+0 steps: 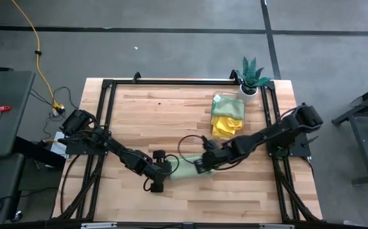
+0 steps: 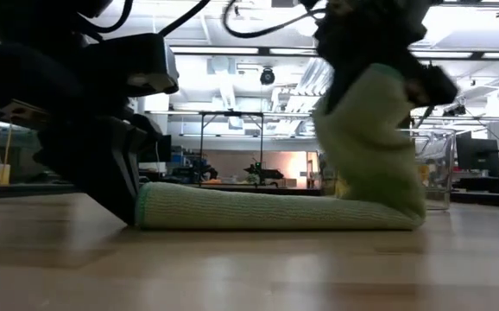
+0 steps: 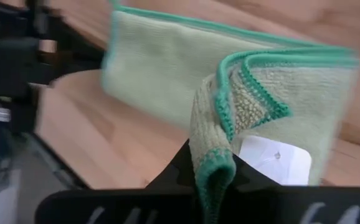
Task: Fold microfiber towels
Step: Fold the green microfiber towel
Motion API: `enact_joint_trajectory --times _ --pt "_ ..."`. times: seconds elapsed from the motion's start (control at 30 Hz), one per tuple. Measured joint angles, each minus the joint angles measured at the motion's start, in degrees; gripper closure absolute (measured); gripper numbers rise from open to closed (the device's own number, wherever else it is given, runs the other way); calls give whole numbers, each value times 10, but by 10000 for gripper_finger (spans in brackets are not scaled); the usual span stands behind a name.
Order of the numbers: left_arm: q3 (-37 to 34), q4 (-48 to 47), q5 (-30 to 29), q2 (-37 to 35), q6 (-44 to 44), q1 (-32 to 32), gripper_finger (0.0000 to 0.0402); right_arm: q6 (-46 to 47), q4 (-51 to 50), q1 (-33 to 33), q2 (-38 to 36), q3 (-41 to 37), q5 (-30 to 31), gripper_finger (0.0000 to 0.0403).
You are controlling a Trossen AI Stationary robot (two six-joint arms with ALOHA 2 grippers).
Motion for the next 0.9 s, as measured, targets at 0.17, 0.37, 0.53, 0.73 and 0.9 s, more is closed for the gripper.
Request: enact_joint_trajectory --times 0.17,0.37,0.53,0.73,0.9 --pt "-1 8 -2 1 -1 0 401 6 89 -2 47 6 1 403" --pt "-1 19 -5 1 -1 1 401 25 158 -11 77 6 22 403" --pt "-1 24 -5 1 -2 2 401 27 199 -16 87 6 14 403" --pt "-1 27 -7 1 -2 1 401 32 221 -18 99 6 10 395" --pt "-1 26 -7 1 -2 1 401 30 253 -18 104 6 16 373"
